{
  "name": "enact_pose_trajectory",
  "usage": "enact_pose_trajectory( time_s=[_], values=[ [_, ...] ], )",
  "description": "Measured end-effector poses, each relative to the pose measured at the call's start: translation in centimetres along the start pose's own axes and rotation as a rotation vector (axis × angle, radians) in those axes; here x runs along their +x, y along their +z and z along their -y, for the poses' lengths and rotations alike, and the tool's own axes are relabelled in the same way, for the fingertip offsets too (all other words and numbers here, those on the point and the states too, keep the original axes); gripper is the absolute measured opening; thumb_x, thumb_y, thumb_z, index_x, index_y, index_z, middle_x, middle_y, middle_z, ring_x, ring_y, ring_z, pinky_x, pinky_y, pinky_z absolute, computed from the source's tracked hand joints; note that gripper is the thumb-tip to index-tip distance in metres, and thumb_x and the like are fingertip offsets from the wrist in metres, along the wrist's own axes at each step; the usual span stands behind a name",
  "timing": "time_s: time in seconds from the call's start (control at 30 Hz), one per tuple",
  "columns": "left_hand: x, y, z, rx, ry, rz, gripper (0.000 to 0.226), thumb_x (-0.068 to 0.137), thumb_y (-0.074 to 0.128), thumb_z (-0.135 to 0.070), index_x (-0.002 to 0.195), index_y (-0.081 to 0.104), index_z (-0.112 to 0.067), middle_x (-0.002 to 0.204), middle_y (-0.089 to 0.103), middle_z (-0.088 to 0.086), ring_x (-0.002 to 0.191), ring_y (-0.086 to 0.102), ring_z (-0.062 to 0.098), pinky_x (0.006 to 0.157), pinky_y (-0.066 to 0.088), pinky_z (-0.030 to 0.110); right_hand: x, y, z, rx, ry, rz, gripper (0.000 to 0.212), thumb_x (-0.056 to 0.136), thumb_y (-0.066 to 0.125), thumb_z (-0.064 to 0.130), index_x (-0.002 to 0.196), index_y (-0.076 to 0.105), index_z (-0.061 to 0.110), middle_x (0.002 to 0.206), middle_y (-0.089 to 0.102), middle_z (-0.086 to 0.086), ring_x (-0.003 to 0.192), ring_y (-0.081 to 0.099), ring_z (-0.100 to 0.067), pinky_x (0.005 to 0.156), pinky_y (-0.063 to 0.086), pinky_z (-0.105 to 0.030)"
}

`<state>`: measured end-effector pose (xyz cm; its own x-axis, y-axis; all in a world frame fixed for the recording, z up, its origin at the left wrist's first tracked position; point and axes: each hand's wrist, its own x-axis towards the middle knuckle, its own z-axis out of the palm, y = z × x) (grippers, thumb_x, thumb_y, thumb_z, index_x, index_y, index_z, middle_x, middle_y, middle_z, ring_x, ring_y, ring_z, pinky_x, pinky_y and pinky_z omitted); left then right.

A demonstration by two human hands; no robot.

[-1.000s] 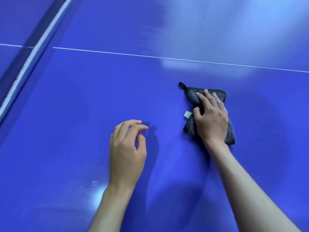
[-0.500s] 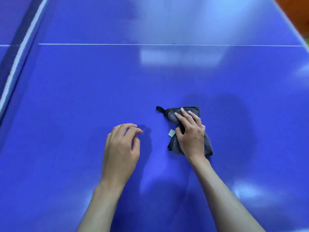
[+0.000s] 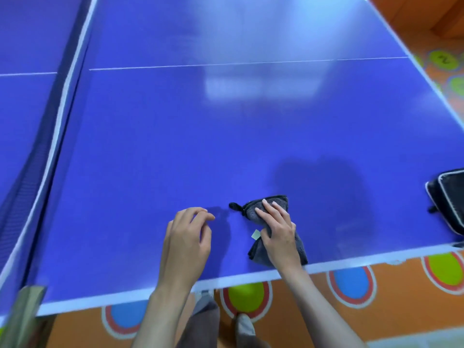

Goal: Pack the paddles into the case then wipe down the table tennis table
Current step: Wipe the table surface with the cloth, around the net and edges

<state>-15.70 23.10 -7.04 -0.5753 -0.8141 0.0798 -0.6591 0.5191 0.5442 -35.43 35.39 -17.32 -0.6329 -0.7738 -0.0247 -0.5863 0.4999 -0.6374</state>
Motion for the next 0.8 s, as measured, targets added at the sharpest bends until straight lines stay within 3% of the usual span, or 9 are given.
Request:
enact_pose_trajectory(
  time_s=[0.2,0.37,0.5,0.63,0.7,0.8],
  values=[
    [-6.2,-1.0,-2.2,0.009,-0.055,-0.025,0.023,0.093,0.064,-0.005,0.103,0.068,-0.025,0.108,0.062,-0.013,0.104,0.054,0.014,0.084,0.042,0.032,-7.8,-1.5,-0.4,0.011,-0.005,0.123,0.052,0.093,0.068,0.0,0.138,0.068,0.027,0.16,0.045,0.014,0.15,0.024,-0.005,0.111,0.033,-0.045],
    [-10.5,-2.8,-4.7,0.021,-0.088,-0.033,0.02,0.096,0.062,-0.008,0.103,0.069,-0.025,0.105,0.062,-0.015,0.102,0.054,0.01,0.083,0.043,0.029,-13.2,-3.6,0.1,0.056,0.069,0.214,0.047,0.091,0.071,0.002,0.132,0.072,0.025,0.153,0.054,0.013,0.147,0.038,-0.012,0.121,0.036,-0.048],
    [-13.2,-5.1,-5.8,0.037,-0.086,-0.042,0.019,0.095,0.063,-0.008,0.1,0.068,-0.026,0.102,0.063,-0.016,0.099,0.056,0.012,0.081,0.045,0.03,-16.1,-6.1,2.5,0.174,0.12,0.177,0.047,0.089,0.073,-0.001,0.13,0.074,0.021,0.144,0.06,0.011,0.137,0.051,-0.012,0.116,0.045,-0.034],
    [-15.0,-8.2,-5.8,0.086,-0.067,-0.047,0.018,0.094,0.064,-0.009,0.098,0.067,-0.027,0.101,0.064,-0.016,0.097,0.058,0.013,0.077,0.049,0.035,-17.3,-8.9,6.4,0.273,0.078,0.149,0.048,0.089,0.071,-0.001,0.13,0.074,0.023,0.141,0.062,0.014,0.133,0.053,-0.003,0.105,0.034,-0.001],
    [-16.4,-10.1,-5.8,0.106,-0.072,-0.065,0.018,0.094,0.065,-0.009,0.097,0.067,-0.027,0.1,0.063,-0.017,0.095,0.059,0.014,0.077,0.049,0.035,-17.7,-10.2,8.4,0.355,0.057,0.142,0.046,0.088,0.071,-0.003,0.127,0.075,0.022,0.137,0.064,0.014,0.128,0.055,-0.001,0.101,0.034,0.002],
    [-18.8,-13.2,-5.1,0.112,-0.099,-0.109,0.018,0.095,0.064,-0.01,0.097,0.066,-0.027,0.097,0.061,-0.02,0.092,0.056,0.01,0.075,0.049,0.033,-18.3,-10.8,10.9,0.463,0.057,0.131,0.047,0.087,0.069,-0.006,0.121,0.075,0.025,0.133,0.067,0.012,0.124,0.058,-0.002,0.102,0.043,-0.007]
  ],
)
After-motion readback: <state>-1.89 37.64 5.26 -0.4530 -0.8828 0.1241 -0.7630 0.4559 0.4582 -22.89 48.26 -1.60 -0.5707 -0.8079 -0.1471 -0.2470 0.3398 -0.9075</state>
